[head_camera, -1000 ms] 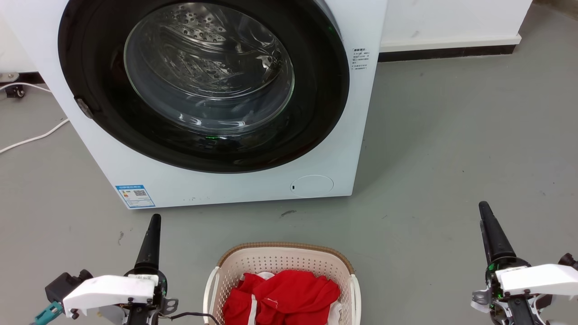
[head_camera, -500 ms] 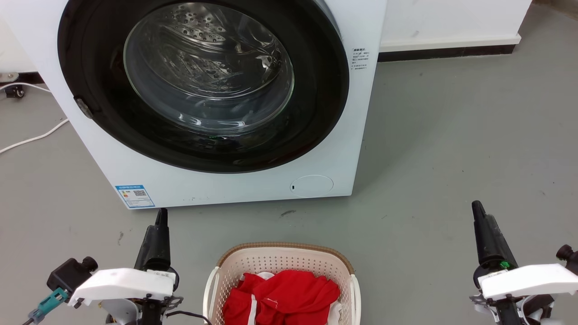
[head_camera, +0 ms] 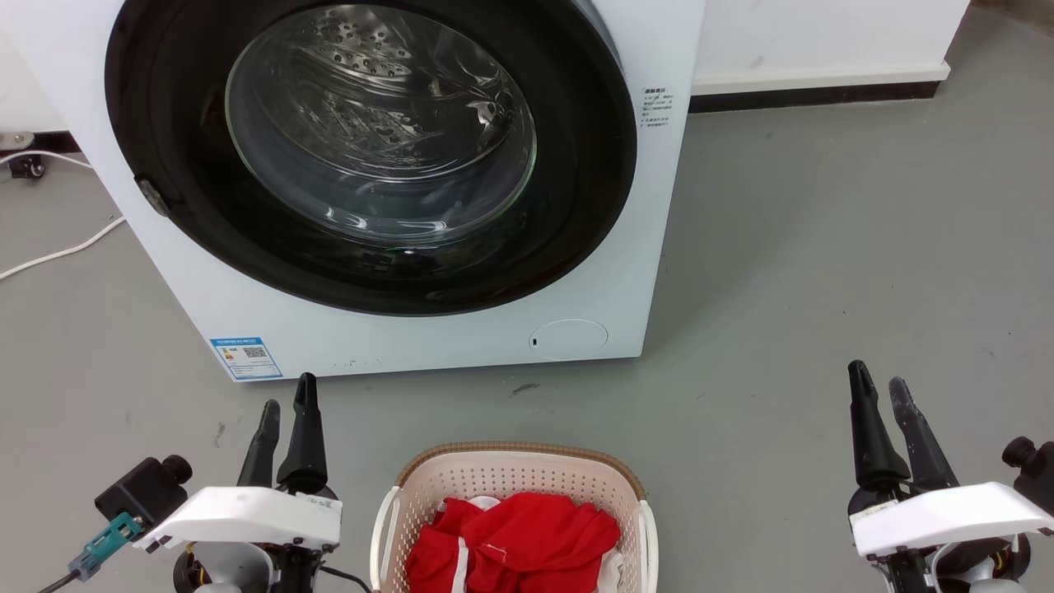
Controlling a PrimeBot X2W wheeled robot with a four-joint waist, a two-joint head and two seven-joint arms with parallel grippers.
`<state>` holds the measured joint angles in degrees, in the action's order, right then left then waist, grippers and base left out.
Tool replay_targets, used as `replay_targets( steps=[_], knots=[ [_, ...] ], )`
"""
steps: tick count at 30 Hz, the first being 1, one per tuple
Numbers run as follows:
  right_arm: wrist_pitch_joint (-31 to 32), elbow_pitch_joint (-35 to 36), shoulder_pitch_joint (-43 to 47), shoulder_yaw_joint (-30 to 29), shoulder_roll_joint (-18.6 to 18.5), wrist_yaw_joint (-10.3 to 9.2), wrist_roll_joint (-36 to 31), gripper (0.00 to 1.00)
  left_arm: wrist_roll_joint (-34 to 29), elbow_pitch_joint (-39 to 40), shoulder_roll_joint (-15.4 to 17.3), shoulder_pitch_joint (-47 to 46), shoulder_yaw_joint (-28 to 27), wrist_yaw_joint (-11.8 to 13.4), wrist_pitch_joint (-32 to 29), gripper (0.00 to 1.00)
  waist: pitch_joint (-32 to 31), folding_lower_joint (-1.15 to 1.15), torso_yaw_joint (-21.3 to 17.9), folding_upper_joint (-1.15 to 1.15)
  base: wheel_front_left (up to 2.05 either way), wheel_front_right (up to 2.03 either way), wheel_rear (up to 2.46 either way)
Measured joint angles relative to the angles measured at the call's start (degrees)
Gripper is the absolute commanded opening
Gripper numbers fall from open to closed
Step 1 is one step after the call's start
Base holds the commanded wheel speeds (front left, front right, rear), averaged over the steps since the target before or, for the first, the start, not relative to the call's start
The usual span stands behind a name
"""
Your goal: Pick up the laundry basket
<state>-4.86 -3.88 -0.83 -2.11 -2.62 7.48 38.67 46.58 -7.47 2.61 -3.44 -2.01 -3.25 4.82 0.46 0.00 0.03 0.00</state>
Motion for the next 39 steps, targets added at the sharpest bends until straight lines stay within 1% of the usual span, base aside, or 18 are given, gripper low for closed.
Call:
replay_targets(
  steps=[16, 24, 39],
  knots=[
    [-2.88, 1.94, 1.14, 0.91, -0.01, 0.01, -12.82, 1.00, -10.63, 1.46, 0.05, 0.49, 0.59, 0.11, 2.94, 1.00, 0.10, 0.00, 0.03, 0.00, 0.00, 0.00, 0.00],
    [-4.02, 2.96, 1.49, 1.47, -0.02, 0.01, -17.69, 1.00, -15.38, 1.68, 0.08, 0.71, 0.88, -0.20, 4.04, 1.00, 0.16, 0.00, -0.06, 0.00, 0.00, 0.00, 0.00],
    [-6.06, 3.78, 2.39, 1.68, -0.04, 0.01, -26.42, 1.00, -23.38, 0.91, 0.11, 1.17, 1.72, 0.62, 6.05, 1.00, 0.13, 0.00, -0.15, 0.00, 0.00, 0.00, 0.00]
  ],
)
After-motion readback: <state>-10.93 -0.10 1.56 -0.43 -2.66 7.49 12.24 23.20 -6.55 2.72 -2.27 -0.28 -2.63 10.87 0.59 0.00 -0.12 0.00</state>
